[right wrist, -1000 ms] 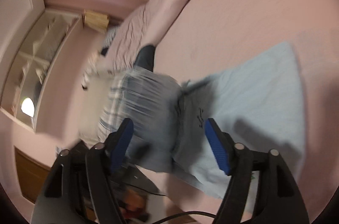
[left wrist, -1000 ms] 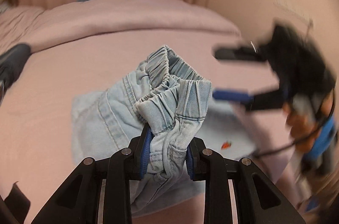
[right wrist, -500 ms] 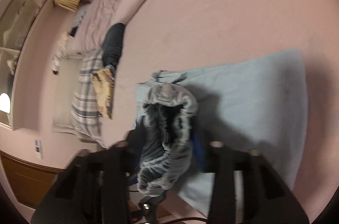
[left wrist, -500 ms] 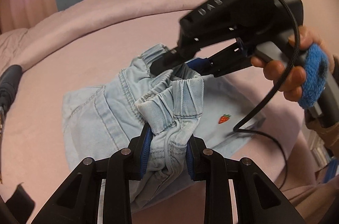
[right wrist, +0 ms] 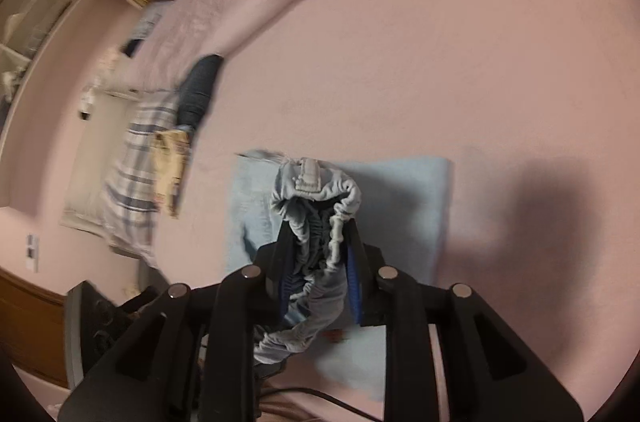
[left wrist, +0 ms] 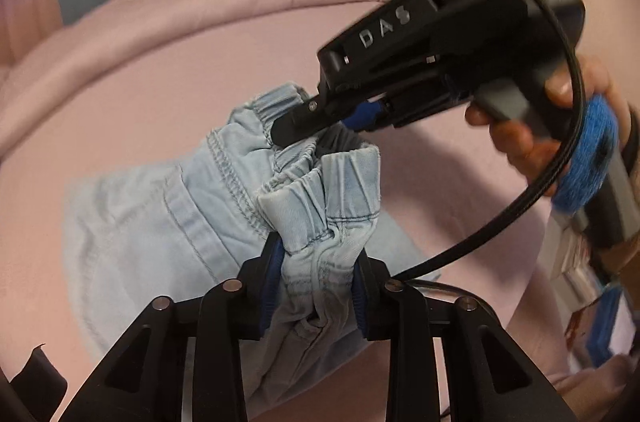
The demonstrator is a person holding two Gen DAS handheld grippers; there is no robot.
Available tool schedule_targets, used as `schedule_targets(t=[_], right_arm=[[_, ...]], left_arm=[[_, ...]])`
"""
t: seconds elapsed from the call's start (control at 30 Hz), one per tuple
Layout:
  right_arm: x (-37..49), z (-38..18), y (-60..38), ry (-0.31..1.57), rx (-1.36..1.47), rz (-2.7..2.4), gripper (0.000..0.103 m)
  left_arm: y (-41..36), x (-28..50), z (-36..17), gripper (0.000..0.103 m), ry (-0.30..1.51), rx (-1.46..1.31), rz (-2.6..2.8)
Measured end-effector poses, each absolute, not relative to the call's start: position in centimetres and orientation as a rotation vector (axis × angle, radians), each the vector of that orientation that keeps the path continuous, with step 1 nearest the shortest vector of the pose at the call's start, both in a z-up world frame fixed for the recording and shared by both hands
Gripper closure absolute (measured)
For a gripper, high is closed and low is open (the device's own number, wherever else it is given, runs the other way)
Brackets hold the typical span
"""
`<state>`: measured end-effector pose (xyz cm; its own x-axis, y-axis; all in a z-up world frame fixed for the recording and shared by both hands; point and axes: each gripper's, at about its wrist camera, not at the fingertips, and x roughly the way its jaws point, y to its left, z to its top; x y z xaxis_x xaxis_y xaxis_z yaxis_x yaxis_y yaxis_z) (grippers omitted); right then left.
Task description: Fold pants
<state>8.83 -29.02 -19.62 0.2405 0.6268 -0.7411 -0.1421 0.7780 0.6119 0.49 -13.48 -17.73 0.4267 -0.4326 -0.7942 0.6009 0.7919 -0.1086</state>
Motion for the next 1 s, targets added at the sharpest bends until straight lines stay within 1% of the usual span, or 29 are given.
schedule_targets(t=[0.07, 0.13, 0.17, 0.2, 0.23, 0.27, 0.3, 0.37, 0.4, 0.43, 0.47, 0.53, 0.57, 0.6, 0.7, 0.8, 0.9, 1.0], right_arm=[[9.1, -21.3, -29.7, 1.236, 0.5, 0.523, 0.078], [9.0, -21.9, -30.5, 1.225, 0.526, 0.52, 0.074], [9.0, -22.0, -30.7, 1.226, 0.53, 0.517, 0.067], [8.9, -22.2, -31.0, 1.228, 0.537, 0.509, 0.061], [8.8, -22.0, -31.3, 1.226, 0.542, 0.502, 0.058], [8.7, -21.7, -31.7, 1.219, 0.537, 0.49, 0.056], [8.5, -21.3, -32.4, 1.208, 0.528, 0.481, 0.055], [7.8, -19.6, -33.6, 1.156, 0.488, 0.451, 0.055], [7.3, -18.5, -33.9, 1.118, 0.445, 0.428, 0.055], [6.8, -17.6, -34.0, 1.091, 0.414, 0.427, 0.055], [6.3, -16.6, -33.7, 1.063, 0.385, 0.448, 0.056], [5.3, -15.2, -32.9, 1.028, 0.345, 0.496, 0.068], [4.8, -14.5, -32.1, 1.015, 0.319, 0.52, 0.079], [4.5, -14.2, -31.4, 1.008, 0.303, 0.538, 0.083], [3.9, -13.6, -28.3, 1.006, 0.251, 0.606, 0.089], [3.7, -14.3, -24.6, 1.036, 0.158, 0.654, 0.089], [3.1, -16.2, -23.1, 1.094, 0.048, 0.619, 0.089], [1.6, -19.7, -24.1, 1.178, -0.027, 0.545, 0.095]], left_arm=[[-13.3, 0.9, -18.3, 0.065, 0.969, 0.134, -0.688], [-12.9, 1.3, -18.2, 0.054, 0.994, 0.097, -0.703], [-12.6, 1.3, -18.0, 0.05, 1.002, 0.09, -0.713], [-12.2, 1.3, -17.5, 0.044, 1.002, 0.085, -0.718], [-11.6, 0.6, -16.9, 0.041, 0.995, 0.07, -0.726], [-10.8, 0.4, -16.0, 0.041, 0.987, 0.036, -0.745], [-9.6, 0.2, -15.0, 0.04, 0.965, -0.009, -0.77], [-7.0, -0.1, -13.6, 0.033, 0.912, -0.073, -0.778], [-5.4, 0.1, -13.1, 0.028, 0.889, -0.091, -0.746], [-3.9, 0.5, -12.8, 0.027, 0.871, -0.099, -0.688], [-2.5, 1.1, -12.8, 0.027, 0.864, -0.106, -0.617], [0.7, 3.0, -13.5, 0.027, 0.904, -0.198, -0.488], [1.8, 3.7, -14.0, 0.028, 0.922, -0.264, -0.458], [2.5, 4.0, -14.4, 0.028, 0.926, -0.305, -0.448], [2.8, 5.8, -15.0, 0.028, 0.929, -0.338, -0.419], [1.4, 7.3, -15.6, 0.028, 0.952, -0.303, -0.426], [-0.4, 9.0, -17.1, 0.028, 0.991, -0.212, -0.408], [-1.0, 10.8, -19.1, 0.028, 1.055, -0.191, -0.371]])
